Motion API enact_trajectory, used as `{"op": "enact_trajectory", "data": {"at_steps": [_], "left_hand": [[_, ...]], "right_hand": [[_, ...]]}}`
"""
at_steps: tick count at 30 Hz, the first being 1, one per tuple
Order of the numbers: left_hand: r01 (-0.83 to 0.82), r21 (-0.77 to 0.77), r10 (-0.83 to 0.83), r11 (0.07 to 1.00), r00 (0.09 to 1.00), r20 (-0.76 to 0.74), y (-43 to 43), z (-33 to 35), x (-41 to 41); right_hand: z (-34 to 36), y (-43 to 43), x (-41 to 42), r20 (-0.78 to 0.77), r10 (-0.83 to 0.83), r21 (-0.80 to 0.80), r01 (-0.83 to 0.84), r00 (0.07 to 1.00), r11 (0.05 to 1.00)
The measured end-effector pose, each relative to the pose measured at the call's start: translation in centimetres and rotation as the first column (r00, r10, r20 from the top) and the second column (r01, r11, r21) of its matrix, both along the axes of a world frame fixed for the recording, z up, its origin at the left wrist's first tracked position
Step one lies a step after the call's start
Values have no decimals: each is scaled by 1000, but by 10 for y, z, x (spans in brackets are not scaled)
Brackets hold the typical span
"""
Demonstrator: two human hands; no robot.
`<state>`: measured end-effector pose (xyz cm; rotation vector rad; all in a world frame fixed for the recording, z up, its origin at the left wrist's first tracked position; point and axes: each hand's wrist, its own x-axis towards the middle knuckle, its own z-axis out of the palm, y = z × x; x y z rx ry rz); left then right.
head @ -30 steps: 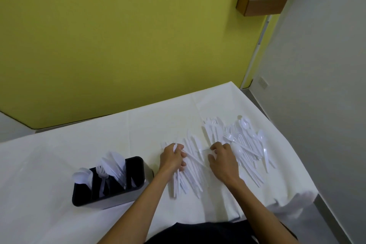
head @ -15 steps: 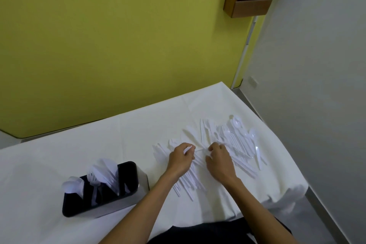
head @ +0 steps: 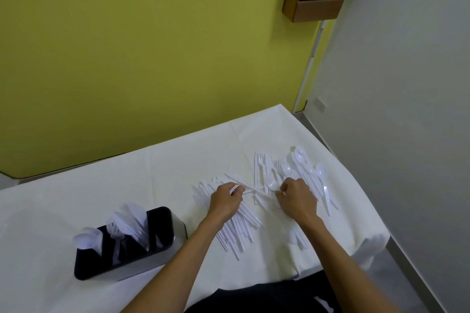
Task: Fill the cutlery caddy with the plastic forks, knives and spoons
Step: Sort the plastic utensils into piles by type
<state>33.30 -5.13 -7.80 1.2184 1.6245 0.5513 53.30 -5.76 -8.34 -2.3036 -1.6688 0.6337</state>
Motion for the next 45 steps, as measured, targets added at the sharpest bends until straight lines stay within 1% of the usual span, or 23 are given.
{"op": "enact_trajectory", "data": {"at_steps": [2,4,6,7,9,11,14,16,19,21,23,26,28,30,32,33,37,40,41,42,44,45], "left_hand": [[-11,4,11,1000,998,56,2,3,5],[-40,-14,41,999,991,130,5,8,11],[-61,-24,64,998,981,182,8,11,17],[-60,-11,61,998,982,181,9,11,20],[-72,6,70,997,986,151,12,10,21],[-128,-16,129,992,984,125,15,8,16],[-242,-52,248,969,956,157,18,6,9],[-295,-97,309,951,927,210,19,6,8],[-328,-199,380,924,855,353,17,5,14],[-316,-239,391,918,824,411,16,5,19],[-297,-260,385,919,820,424,16,5,21],[-275,-270,367,923,841,397,15,0,19],[-258,-271,348,927,859,375,16,-2,18],[-246,-270,337,931,862,378,16,-1,18],[-245,-268,338,932,855,392,16,3,20],[-243,-269,338,932,853,399,16,4,21],[-236,-261,329,936,851,409,17,5,20],[-269,-261,359,927,838,412,20,3,18],[-273,-259,362,926,836,412,20,2,17],[-270,-254,356,929,837,414,20,2,16],[-248,-239,330,939,848,414,18,3,18],[-228,-233,308,945,862,402,18,3,21]], "right_hand": [[5,-1,-5,-92,34,61,-28,995,998],[11,-3,-15,-178,113,137,-89,977,987],[19,-6,-26,-249,194,150,-160,949,976],[22,-7,-28,-292,214,143,-179,932,973],[27,-8,-24,-376,205,122,-172,904,978],[27,-9,-6,-407,125,109,-88,905,990],[23,-16,27,-309,-42,75,69,950,995],[23,-22,38,-243,-78,-14,77,967,997],[21,-32,27,-157,29,-206,-62,987,977],[15,-38,13,-125,99,-241,-127,987,962],[11,-40,7,-121,107,-216,-132,987,968],[10,-35,11,-196,84,-174,-119,977,978],[12,-28,14,-195,25,-77,-41,980,996],[12,-19,15,-155,-90,42,97,984,994],[12,-11,13,-95,-151,67,158,984,985],[12,-8,10,-65,-148,57,152,987,987],[4,-6,2,50,-45,58,42,998,997],[4,-8,5,84,-61,33,58,995,998],[6,-9,7,46,-75,22,74,996,997],[10,-12,8,-27,-88,21,88,996,996],[20,-17,6,-225,-71,58,86,972,995],[27,-19,2,-310,-29,76,56,950,996]]}}
